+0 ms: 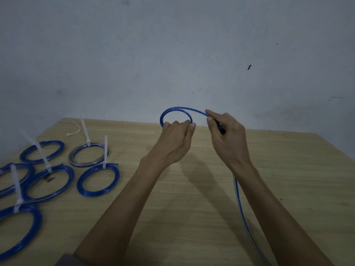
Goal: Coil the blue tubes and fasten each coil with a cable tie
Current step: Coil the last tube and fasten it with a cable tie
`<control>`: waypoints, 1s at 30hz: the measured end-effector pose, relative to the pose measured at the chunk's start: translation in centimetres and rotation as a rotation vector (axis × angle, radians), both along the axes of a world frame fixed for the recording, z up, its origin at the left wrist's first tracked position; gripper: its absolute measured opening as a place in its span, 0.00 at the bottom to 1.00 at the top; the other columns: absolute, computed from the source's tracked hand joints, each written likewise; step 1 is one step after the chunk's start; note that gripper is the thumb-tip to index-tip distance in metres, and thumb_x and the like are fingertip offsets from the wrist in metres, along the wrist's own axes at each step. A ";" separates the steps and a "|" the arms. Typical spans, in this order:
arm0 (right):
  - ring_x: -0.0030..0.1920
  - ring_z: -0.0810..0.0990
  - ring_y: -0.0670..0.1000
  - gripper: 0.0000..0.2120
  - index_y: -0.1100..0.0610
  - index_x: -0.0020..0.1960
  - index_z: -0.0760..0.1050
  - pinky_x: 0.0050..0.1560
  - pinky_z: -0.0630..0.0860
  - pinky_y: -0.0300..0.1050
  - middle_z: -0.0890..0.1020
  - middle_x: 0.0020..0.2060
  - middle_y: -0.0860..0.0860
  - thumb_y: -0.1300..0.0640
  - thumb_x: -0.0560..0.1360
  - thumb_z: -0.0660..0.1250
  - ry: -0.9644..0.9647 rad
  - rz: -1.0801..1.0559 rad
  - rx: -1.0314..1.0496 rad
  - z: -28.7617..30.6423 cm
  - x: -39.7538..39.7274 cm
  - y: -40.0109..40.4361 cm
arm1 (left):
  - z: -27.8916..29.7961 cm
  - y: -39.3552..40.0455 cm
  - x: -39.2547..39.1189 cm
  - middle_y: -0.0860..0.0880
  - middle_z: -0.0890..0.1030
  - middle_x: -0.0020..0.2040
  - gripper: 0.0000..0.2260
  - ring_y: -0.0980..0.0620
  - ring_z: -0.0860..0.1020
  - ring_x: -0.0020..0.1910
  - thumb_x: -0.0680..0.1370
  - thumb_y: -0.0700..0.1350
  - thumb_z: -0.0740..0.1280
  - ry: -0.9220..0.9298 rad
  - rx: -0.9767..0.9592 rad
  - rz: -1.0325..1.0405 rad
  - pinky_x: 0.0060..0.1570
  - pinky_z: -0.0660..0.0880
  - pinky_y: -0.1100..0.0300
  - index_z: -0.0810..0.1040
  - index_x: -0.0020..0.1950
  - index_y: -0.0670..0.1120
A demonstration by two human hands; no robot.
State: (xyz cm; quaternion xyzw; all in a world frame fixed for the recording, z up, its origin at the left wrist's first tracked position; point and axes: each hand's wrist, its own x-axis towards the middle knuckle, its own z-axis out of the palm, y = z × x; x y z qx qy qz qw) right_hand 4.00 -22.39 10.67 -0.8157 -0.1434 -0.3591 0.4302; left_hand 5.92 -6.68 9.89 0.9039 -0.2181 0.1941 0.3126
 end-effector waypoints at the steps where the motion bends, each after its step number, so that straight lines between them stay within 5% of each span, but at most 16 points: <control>1: 0.40 0.75 0.45 0.13 0.56 0.65 0.80 0.42 0.69 0.29 0.79 0.40 0.52 0.58 0.83 0.64 0.007 0.003 -0.016 0.0 -0.2 0.2 | 0.1 0.0 -0.1 0.53 0.69 0.32 0.18 0.50 0.69 0.37 0.87 0.50 0.47 0.030 -0.055 -0.019 0.59 0.66 0.48 0.67 0.41 0.46; 4: 0.40 0.75 0.46 0.14 0.57 0.64 0.80 0.41 0.69 0.31 0.78 0.41 0.51 0.59 0.83 0.61 0.076 0.056 -0.041 0.0 -0.6 1.0 | 0.7 0.1 -0.3 0.52 0.69 0.35 0.19 0.53 0.69 0.37 0.86 0.55 0.48 0.198 -0.371 -0.072 0.55 0.67 0.54 0.66 0.40 0.48; 8: 0.33 0.70 0.48 0.13 0.52 0.61 0.81 0.35 0.70 0.46 0.75 0.37 0.47 0.58 0.84 0.59 0.322 0.243 0.126 0.8 -1.4 1.9 | 1.9 0.4 0.4 0.54 0.65 0.32 0.21 0.56 0.63 0.33 0.86 0.56 0.50 0.383 -0.853 -0.150 0.40 0.63 0.60 0.75 0.42 0.49; 11: 0.33 0.74 0.48 0.11 0.55 0.60 0.81 0.34 0.75 0.42 0.79 0.40 0.50 0.58 0.83 0.62 0.413 0.363 0.176 1.4 -2.3 2.4 | 2.4 0.3 0.3 0.55 0.67 0.29 0.21 0.57 0.65 0.31 0.85 0.57 0.52 0.431 -1.011 -0.159 0.39 0.64 0.61 0.80 0.47 0.48; 16: 0.34 0.78 0.50 0.09 0.61 0.55 0.80 0.38 0.82 0.47 0.79 0.38 0.52 0.56 0.82 0.65 0.548 0.476 0.155 2.1 -2.9 2.3 | 3.8 0.4 -0.8 0.51 0.67 0.32 0.19 0.54 0.63 0.31 0.86 0.51 0.53 0.586 -1.438 -0.339 0.38 0.63 0.60 0.67 0.37 0.46; 20: 0.37 0.80 0.51 0.09 0.61 0.56 0.81 0.43 0.84 0.50 0.80 0.37 0.52 0.57 0.82 0.66 0.686 0.617 0.004 2.8 -2.9 0.6 | 4.3 1.8 -1.0 0.49 0.69 0.37 0.18 0.53 0.66 0.35 0.86 0.52 0.52 0.685 -1.563 -0.536 0.40 0.63 0.59 0.65 0.37 0.48; 23: 0.34 0.81 0.50 0.06 0.57 0.51 0.83 0.40 0.82 0.47 0.83 0.35 0.50 0.57 0.80 0.69 0.597 0.518 -0.147 3.0 -2.5 -0.5 | 4.7 2.2 -1.4 0.51 0.65 0.34 0.17 0.53 0.65 0.33 0.85 0.50 0.53 0.766 -1.587 -0.695 0.39 0.64 0.59 0.63 0.36 0.49; 27: 0.34 0.81 0.48 0.07 0.54 0.43 0.83 0.41 0.78 0.49 0.82 0.32 0.45 0.51 0.76 0.73 0.253 0.180 -0.441 3.0 -1.2 -1.7 | 5.2 1.5 -2.2 0.52 0.53 0.28 0.20 0.53 0.51 0.28 0.84 0.51 0.53 0.788 -1.369 -0.728 0.29 0.55 0.59 0.57 0.32 0.51; 30: 0.34 0.79 0.50 0.13 0.53 0.40 0.80 0.41 0.77 0.54 0.81 0.31 0.49 0.46 0.77 0.70 0.293 0.135 -0.516 2.5 -0.7 -1.7 | 5.6 1.5 -2.4 0.52 0.50 0.26 0.24 0.52 0.48 0.27 0.85 0.56 0.52 0.699 -1.145 -0.623 0.30 0.49 0.56 0.53 0.30 0.51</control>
